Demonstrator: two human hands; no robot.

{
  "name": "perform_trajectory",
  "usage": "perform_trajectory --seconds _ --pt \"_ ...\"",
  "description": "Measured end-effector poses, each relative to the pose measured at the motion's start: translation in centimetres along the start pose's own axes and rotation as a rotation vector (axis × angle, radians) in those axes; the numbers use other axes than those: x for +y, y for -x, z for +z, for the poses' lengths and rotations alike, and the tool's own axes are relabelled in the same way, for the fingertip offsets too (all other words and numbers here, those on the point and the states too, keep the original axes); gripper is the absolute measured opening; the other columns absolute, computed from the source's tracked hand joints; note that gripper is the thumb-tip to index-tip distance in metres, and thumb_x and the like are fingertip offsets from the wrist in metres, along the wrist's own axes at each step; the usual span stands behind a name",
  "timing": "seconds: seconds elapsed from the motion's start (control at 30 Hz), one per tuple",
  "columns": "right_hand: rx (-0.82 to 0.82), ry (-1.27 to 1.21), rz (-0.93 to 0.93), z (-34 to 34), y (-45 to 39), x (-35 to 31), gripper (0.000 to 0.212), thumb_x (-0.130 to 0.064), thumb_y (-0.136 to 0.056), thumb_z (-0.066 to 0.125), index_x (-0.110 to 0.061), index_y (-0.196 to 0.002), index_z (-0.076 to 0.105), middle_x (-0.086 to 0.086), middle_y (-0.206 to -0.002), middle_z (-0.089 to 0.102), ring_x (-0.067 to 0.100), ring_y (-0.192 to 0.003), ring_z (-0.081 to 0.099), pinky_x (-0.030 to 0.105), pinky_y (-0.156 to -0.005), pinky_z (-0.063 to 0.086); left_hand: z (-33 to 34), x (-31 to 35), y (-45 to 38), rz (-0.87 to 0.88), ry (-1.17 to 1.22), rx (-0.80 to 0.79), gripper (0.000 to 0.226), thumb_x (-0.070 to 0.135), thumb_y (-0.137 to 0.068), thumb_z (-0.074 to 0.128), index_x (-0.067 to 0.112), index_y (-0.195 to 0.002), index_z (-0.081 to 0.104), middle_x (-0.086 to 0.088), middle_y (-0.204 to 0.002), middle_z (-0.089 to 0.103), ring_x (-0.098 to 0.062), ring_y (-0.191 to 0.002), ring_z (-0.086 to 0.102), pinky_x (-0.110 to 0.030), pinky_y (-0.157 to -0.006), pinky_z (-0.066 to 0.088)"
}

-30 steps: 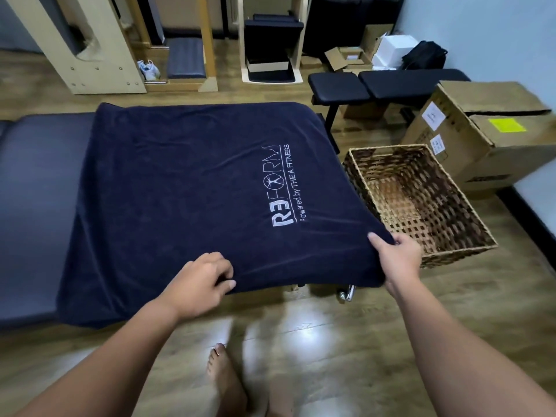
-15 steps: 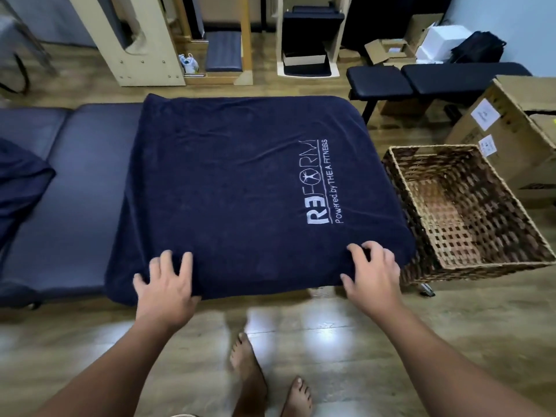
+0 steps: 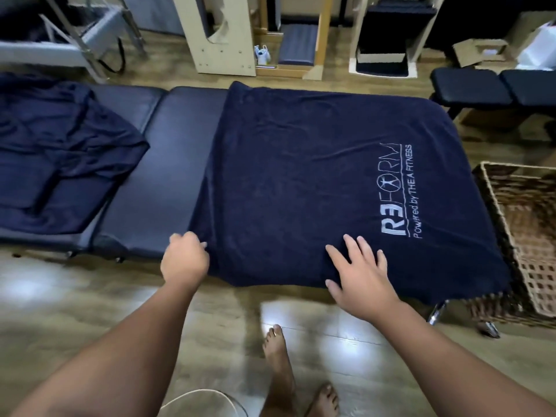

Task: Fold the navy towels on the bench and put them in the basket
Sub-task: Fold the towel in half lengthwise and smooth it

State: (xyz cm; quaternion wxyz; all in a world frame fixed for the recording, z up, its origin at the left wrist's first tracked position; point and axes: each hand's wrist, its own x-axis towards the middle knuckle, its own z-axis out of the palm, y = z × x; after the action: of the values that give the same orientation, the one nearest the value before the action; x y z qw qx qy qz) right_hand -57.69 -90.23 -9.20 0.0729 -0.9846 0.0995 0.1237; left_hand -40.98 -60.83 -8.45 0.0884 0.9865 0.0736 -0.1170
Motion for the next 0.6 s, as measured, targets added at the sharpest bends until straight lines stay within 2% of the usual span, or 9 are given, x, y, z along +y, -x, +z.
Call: perform_trajectory --seconds 0.1,0.2,0.33,0.4,0.53,0.6 --pt "-0.033 0.001 0.015 -0.2 -0.4 -0.4 0.073 -0.056 -0.097 0.046 -0.035 -0.158 0.012 0.009 -0.168 -0.002 0.036 -0.153 -0.007 0.067 -0.118 0.009 -0.3 -0.6 -1.1 0.032 -0.008 -0.037 0.022 0.025 -0.103 0.053 0.005 -0.105 0.062 -0.017 -0.114 0.055 -0.043 -0.101 0.06 -0.042 -0.079 0.045" --pt "-0.034 0.012 0.036 -0.2 -0.5 -0.2 0.075 -0.06 -0.096 0.045 -0.038 -0.159 0.01 0.005 -0.168 -0.001 0.039 -0.153 -0.006 0.071 -0.115 0.012 -0.2 -2.9 -1.6 -0.027 0.068 0.002 0.022 0.023 -0.102 0.051 0.002 -0.106 0.057 -0.019 -0.113 0.053 -0.045 -0.102 0.059 -0.046 -0.083 0.047" --pt "-0.03 0.033 0.04 0.1 -0.4 0.0 0.081 -0.063 -0.094 0.047 -0.037 -0.159 0.008 0.003 -0.168 -0.002 0.041 -0.152 -0.004 0.073 -0.113 0.014 0.5 -5.1 -1.7 -0.033 0.228 0.051 0.029 0.033 -0.103 0.048 0.006 -0.097 0.056 -0.019 -0.104 0.061 -0.043 -0.102 0.057 -0.047 -0.086 0.046" --pt "-0.028 0.048 0.04 0.3 -0.4 0.0 0.082 -0.063 -0.094 0.046 -0.037 -0.159 0.005 0.003 -0.168 -0.004 0.041 -0.152 -0.005 0.073 -0.114 0.013 0.1 -4.7 -2.2 -0.032 0.294 0.057 0.027 0.037 -0.101 0.052 0.011 -0.1 0.057 -0.016 -0.103 0.061 -0.041 -0.102 0.057 -0.045 -0.087 0.046" --pt "-0.031 0.053 0.044 0.5 -0.3 0.2 0.083 -0.061 -0.094 0.048 -0.038 -0.159 0.002 0.002 -0.168 -0.005 0.04 -0.153 -0.006 0.072 -0.115 0.012 -0.5 -3.5 -3.7 0.056 0.174 0.002 0.025 0.03 -0.097 0.062 0.011 -0.082 0.056 -0.019 -0.098 0.06 -0.043 -0.097 0.058 -0.044 -0.081 0.049" --pt "-0.025 0.055 0.043 0.6 -0.3 0.4 0.083 -0.06 -0.093 0.049 -0.039 -0.159 0.002 0.001 -0.168 -0.005 0.039 -0.153 -0.005 0.072 -0.115 0.012 -0.6 -3.5 -4.0 -0.016 0.164 0.009 0.025 0.027 -0.1 0.056 0.007 -0.085 0.057 -0.021 -0.102 0.062 -0.045 -0.102 0.058 -0.045 -0.083 0.047"
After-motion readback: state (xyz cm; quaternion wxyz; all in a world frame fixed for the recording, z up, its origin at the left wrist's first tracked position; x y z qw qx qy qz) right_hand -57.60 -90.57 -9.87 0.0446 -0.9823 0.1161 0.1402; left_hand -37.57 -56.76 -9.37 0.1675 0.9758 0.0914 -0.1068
